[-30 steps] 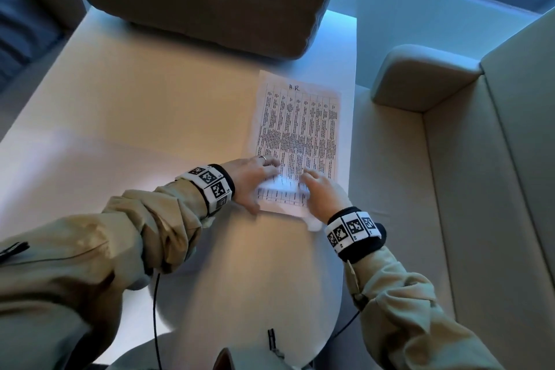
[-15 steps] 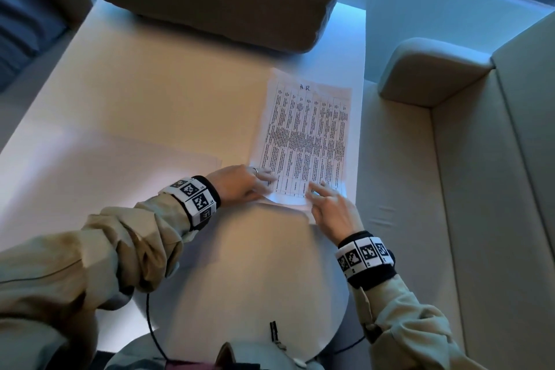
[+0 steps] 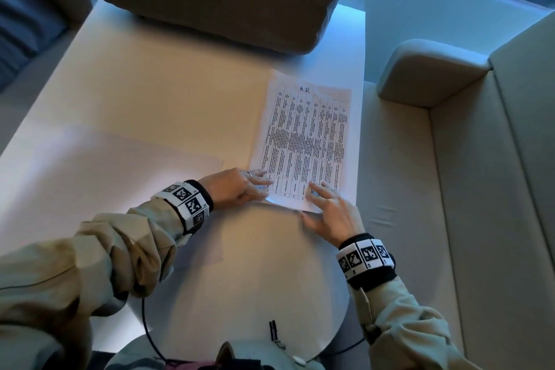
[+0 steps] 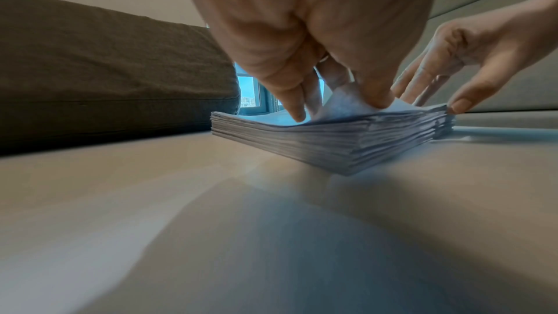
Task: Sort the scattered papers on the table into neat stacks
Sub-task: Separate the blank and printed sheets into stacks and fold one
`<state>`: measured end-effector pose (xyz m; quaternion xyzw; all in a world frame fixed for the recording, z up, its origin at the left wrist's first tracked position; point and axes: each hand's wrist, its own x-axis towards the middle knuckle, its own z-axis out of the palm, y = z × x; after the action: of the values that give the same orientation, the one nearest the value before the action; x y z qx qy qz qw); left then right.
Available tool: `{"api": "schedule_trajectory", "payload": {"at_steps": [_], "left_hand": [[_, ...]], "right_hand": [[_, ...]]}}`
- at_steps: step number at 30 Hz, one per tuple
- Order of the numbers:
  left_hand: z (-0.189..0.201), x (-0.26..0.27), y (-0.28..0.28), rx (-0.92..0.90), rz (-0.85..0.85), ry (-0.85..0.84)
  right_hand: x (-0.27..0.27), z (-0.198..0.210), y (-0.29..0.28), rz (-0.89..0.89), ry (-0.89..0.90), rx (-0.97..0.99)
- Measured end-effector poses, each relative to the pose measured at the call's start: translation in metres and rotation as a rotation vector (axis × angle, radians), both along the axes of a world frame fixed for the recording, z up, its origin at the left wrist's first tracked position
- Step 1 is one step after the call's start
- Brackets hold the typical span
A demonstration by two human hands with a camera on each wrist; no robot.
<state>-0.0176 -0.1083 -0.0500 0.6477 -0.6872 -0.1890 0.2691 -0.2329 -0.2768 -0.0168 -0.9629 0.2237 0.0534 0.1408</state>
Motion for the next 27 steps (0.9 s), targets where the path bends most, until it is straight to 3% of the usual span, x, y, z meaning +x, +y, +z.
{"api": "schedule_trajectory", "payload": {"at_steps": [3,9,13,19,23,27], "left_hand": [[0.002,0.001,0.003,-0.007,-0.003,-0.024],[0.002,-0.002,0.005,0.023,-0.041,-0.136],[0.008,-0.005,0.017,-0.075,0.006,-0.201],[0.019,0.023,0.085,-0.076,0.534,0.090],[0.015,0.057,0.146,0.098,0.926,0.034],[0.011,0.085,0.201,0.305,1.178,-0.019]], "right_hand": [[0.000,-0.001,0.001,-0.008,-0.052,-0.013],[0.003,0.004,0.002,-0.032,0.023,-0.004],[0.010,0.007,0.017,-0.070,-0.124,-0.003],[0.042,0.026,0.084,-0.247,-0.295,0.479],[0.066,0.021,0.130,-0.277,-0.120,0.616],[0.089,0.010,0.166,-0.303,0.050,0.535]]}}
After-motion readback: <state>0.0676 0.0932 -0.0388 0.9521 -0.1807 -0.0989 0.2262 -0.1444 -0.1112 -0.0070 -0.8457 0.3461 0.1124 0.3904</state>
